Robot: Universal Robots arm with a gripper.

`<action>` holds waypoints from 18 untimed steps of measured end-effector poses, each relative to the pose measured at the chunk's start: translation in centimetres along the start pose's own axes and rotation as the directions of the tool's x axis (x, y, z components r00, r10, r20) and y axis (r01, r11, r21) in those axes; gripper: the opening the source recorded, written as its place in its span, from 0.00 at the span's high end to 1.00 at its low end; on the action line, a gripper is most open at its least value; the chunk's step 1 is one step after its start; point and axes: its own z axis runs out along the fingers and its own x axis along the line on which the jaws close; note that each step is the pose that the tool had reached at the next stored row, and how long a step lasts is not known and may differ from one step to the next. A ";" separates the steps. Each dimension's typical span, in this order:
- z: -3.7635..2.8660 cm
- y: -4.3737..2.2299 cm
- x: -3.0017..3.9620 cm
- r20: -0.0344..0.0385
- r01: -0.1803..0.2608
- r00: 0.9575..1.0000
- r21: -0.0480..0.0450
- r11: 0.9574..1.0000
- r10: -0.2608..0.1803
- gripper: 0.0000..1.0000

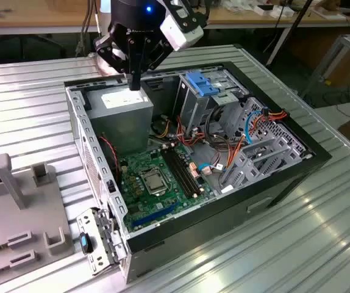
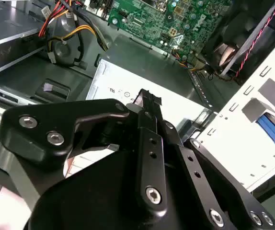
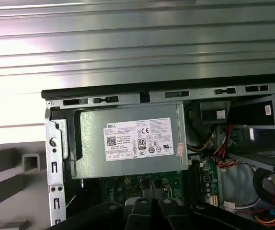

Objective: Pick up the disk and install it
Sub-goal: 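Reach for the disk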

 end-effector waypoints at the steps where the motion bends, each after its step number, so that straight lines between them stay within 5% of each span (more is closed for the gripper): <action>1: -0.01 -0.03 0.27 0.000 0.000 1.000 0.000 1.000 0.000 0.89; 9: -0.07 -0.20 2.58 0.000 0.000 1.000 0.000 1.000 0.000 0.89; 18: -0.09 -0.30 3.94 0.000 0.000 1.000 0.000 1.000 0.000 0.89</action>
